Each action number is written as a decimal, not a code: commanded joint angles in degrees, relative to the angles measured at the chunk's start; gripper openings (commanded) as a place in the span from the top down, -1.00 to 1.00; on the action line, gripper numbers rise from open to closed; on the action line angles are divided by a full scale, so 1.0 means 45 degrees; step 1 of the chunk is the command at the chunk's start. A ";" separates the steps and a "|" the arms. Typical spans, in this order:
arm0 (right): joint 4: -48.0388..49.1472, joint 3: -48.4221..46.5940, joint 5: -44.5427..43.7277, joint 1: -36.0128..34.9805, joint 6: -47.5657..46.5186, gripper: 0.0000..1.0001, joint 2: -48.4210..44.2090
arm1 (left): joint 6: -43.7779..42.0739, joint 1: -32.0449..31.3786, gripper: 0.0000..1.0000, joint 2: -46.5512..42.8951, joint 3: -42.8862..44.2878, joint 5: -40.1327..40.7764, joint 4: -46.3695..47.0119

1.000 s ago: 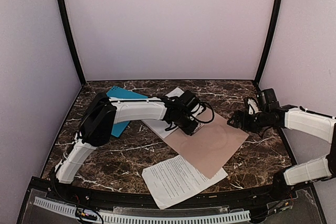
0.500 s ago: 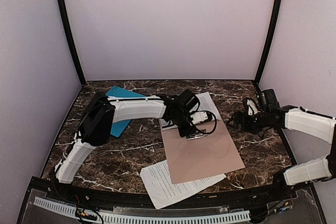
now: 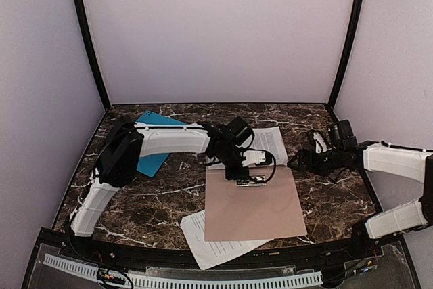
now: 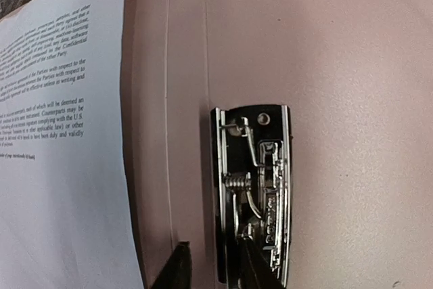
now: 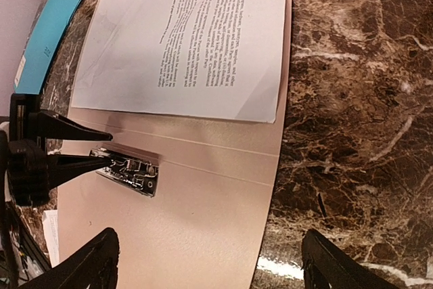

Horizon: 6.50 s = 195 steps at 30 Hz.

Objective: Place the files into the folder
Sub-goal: Rotate the folder with some files at the center of the board, then adjust the folder with some files at the center of the board, then open the spring clip on the folder.

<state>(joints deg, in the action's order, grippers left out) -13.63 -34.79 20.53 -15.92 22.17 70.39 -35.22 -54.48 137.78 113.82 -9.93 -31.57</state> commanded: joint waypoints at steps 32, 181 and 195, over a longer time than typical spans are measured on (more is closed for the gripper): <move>-0.1658 -0.5780 -0.0098 -0.5224 -0.8171 -0.10 0.7796 | 1.0541 0.1171 -0.54 -0.8681 -1.2519 -0.1133 0.8306; -0.0448 -0.4124 -0.2501 -0.6276 -0.7286 0.30 0.7157 | 1.9178 0.1471 0.65 -0.3450 -1.0246 -0.4733 1.1644; -0.0497 -0.4179 -0.2522 -0.6285 -0.7296 0.31 0.7249 | 1.9487 0.1459 0.85 -0.3141 -1.0571 -0.4581 1.1858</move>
<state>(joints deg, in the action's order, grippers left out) -12.56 -53.65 9.61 -44.56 -11.27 100.73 52.05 -47.62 122.89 68.03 -29.56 21.37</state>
